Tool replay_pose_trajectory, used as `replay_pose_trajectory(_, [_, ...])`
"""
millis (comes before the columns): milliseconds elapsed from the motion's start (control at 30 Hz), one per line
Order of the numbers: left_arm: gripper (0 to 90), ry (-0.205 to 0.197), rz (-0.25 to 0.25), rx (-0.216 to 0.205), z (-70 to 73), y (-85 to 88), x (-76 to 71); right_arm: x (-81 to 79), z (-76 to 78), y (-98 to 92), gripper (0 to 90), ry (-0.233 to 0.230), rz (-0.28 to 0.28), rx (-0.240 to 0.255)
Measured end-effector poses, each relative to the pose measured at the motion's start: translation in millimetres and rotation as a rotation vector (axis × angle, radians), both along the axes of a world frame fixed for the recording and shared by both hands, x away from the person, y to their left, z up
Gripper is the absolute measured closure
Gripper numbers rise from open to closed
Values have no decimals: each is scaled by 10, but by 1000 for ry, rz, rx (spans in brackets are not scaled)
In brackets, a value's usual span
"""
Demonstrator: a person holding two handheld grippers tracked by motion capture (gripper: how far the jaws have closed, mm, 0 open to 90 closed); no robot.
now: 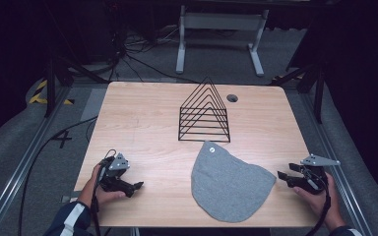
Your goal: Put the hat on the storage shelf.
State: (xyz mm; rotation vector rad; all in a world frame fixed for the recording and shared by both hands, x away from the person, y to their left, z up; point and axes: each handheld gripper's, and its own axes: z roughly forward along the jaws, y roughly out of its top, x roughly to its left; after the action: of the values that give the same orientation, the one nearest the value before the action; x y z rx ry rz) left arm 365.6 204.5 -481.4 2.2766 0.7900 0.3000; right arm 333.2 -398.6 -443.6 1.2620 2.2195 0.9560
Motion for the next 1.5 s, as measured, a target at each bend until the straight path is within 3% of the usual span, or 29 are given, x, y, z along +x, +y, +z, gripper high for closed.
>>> replay_pose_trajectory(100, [6, -3, -11, -1, 3, -130, 24, -5, 110, 248, 575, -9, 144, -42])
replay_pose_trajectory(167, [28, -1, -32, 0, 21, -232, 24, 16, 133, 429, 650, 12, 230, -64])
replay_pose_trajectory(233, [87, -5, -44, -1, 28, -272, 24, 31, 133, 593, 704, 14, 280, -95])
replay_pose_trajectory(300, [154, -12, -107, -18, 41, -435, 20, 49, 112, 790, 766, 27, 351, -115])
replay_pose_trajectory(333, [162, -12, -107, -18, 41, -435, 20, 49, 112, 790, 766, 27, 351, -115])
replay_pose_trajectory(367, [174, -10, -142, -9, 55, -534, 20, 54, 87, 948, 802, 38, 395, -136])
replay_pose_trajectory(433, [209, 2, -171, -13, 76, -635, 24, 52, 60, 1048, 836, 39, 428, -139])
replay_pose_trajectory(533, [273, 20, -214, -21, 102, -760, 10, 46, 7, 1140, 849, 50, 436, -148])
replay_pose_trajectory(600, [275, -8, -276, -24, 168, -1016, -52, 10, -63, 1217, 865, 56, 439, -165])
replay_pose_trajectory(633, [275, -8, -276, -24, 168, -1016, -52, -7, -66, 1235, 875, 58, 444, -155])
replay_pose_trajectory(667, [276, -24, -321, -36, 212, -1184, -107, -25, -69, 1253, 885, 58, 451, -154])
replay_pose_trajectory(733, [277, -35, -342, -39, 229, -1273, -140, -69, -79, 1289, 887, 58, 467, -142])
replay_pose_trajectory(800, [276, -49, -403, -54, 257, -1501, -227, -96, -87, 1323, 888, 57, 476, -132])
replay_pose_trajectory(1000, [273, -54, -496, -7, 196, -1843, -368, -196, -96, 1510, 889, 54, 513, -135])
replay_pose_trajectory(1200, [261, -43, -503, 24, 139, -1850, -383, -258, -101, 1641, 856, 51, 522, -130])
replay_pose_trajectory(1267, [256, -40, -481, 21, 132, -1813, -381, -256, -98, 1641, 834, 43, 522, -137])
replay_pose_trajectory(1400, [241, -51, -464, 35, 139, -1739, -347, -205, 0, 1480, 832, -17, 458, -126])
replay_pose_trajectory(1500, [222, -53, -435, 44, 140, -1656, -308, -136, 30, 1336, 842, -40, 410, -165])
